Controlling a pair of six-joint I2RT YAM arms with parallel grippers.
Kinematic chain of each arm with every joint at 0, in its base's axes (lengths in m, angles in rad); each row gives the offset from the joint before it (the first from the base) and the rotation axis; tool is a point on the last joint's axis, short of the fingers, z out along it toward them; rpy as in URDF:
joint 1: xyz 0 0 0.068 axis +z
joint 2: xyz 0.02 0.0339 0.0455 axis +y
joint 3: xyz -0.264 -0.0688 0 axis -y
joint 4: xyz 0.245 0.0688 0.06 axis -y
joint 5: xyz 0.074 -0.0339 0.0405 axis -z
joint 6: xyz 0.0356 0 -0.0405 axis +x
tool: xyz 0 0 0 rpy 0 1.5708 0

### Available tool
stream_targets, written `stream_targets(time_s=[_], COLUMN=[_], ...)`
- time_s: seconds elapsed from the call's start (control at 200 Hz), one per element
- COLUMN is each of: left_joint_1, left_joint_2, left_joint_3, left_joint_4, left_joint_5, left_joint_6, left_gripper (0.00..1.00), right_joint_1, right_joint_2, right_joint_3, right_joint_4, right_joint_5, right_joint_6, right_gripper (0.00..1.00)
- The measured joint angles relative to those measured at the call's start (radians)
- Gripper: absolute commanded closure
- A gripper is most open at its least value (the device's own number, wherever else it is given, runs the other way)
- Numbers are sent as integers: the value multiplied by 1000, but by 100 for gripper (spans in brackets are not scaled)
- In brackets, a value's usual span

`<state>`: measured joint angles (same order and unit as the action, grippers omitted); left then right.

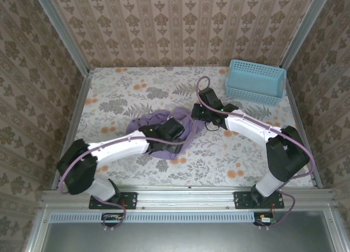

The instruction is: Fold the inside-out t-shirt

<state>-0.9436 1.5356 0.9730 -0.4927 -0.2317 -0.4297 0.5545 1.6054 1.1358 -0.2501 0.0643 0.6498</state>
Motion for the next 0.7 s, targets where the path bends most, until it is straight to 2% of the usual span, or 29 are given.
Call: stream_targets(time_s=[0.05,0.08,0.27,0.32,0.42,0.495,0.52,0.565,0.655,0.7], left_joint_1=[26,38,53,58,75,90,97,108,120,116], left_joint_2=[11,11,-49,-65,-93,-100,-100,-99,-95,-95], left_joint_3=[1,1,29,49,63,63,63,63,63,60], left_joint_4=[-1,-1,-9,-10,5,15,19,25,35,40], left_joint_5=[-1,-1,12,23,54,80,89,107,144,158], left_joint_6=[-3,-3,-22,-27,-39,-45,-45,-45,-39,-24], left_gripper=[65,69,88,91,96,100,100,93,69,59], right_joint_1=[0,0,0,3,14,36,45,58,74,74], right_joint_2=[-7,-10,-5,-3,-4,-7,-10,-27,-73,-90], right_joint_3=[0,0,-3,-16,-65,-110,-124,-151,-187,-188], right_joint_4=[0,0,2,11,27,29,29,29,22,21], right_joint_5=[0,2,26,34,47,71,78,90,104,112], right_joint_6=[0,-1,-24,-26,-32,-33,-38,-39,-45,-45], right_gripper=[97,97,95,90,75,68,66,65,60,57])
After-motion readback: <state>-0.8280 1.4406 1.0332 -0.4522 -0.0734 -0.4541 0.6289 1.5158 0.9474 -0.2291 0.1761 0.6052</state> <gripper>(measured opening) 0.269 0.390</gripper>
